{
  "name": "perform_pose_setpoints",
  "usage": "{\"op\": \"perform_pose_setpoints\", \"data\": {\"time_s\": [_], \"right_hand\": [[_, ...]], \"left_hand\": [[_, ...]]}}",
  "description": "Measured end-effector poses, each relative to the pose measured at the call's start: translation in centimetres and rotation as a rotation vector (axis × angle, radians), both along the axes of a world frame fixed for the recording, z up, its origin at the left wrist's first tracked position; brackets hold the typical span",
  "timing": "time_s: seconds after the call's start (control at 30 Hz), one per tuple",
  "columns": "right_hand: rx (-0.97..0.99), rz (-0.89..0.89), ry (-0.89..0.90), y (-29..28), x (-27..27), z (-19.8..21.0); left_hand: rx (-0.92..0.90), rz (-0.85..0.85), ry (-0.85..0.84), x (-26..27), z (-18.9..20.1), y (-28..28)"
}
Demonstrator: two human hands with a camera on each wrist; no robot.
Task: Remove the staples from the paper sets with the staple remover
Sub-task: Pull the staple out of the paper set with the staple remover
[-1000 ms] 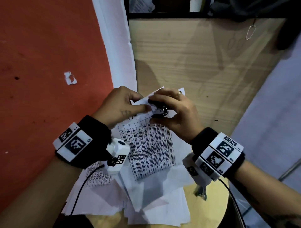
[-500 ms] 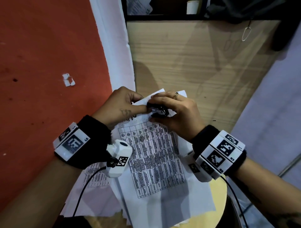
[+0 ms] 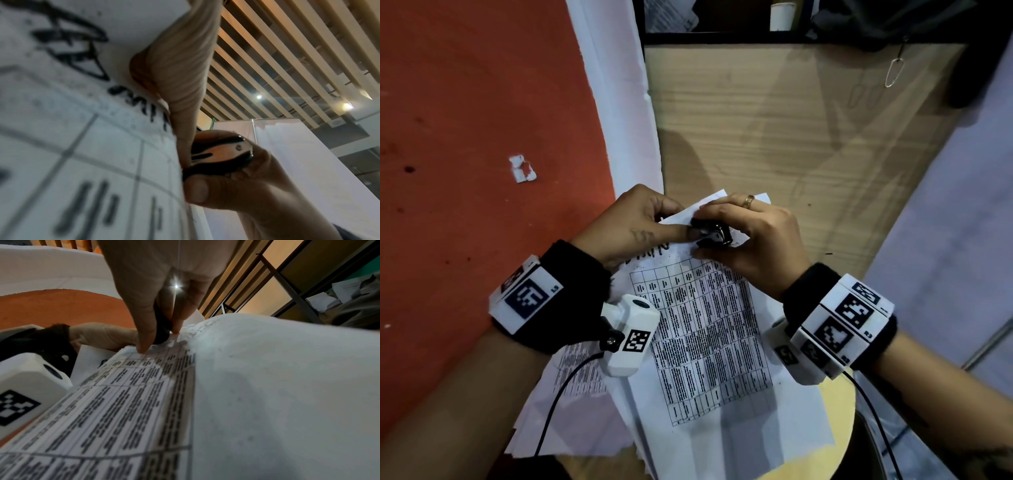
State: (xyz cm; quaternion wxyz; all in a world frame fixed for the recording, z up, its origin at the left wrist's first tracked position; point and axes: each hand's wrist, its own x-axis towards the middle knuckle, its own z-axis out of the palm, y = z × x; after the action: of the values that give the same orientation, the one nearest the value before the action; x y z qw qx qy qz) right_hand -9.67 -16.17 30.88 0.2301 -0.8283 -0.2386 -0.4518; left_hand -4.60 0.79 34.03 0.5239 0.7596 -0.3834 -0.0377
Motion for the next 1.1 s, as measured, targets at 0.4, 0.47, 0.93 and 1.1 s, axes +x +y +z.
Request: {"op": "perform_pose_setpoints", "data": {"time_s": [0.4, 0.47, 0.93, 1.1], "right_hand": [[0.015, 0.046, 0.069, 0.0, 0.4, 0.1], [0.001, 0.054, 0.085, -0.1, 0.4, 0.2], [-0.033, 0.094, 0.161, -0.6, 0.4, 0.8], [0.079, 0.065, 0.152, -1.0, 0.9, -0.2]], "left_hand": [[0.035, -0.037, 0.054, 0.0, 0.1, 0.5], [0.045, -0.053, 0.059, 0.1, 0.1, 0.5], [0.061, -0.051, 0.079, 1.1, -0.5, 0.5], [-0.017, 0.075, 0.107, 1.7, -1.5, 0.4]]}}
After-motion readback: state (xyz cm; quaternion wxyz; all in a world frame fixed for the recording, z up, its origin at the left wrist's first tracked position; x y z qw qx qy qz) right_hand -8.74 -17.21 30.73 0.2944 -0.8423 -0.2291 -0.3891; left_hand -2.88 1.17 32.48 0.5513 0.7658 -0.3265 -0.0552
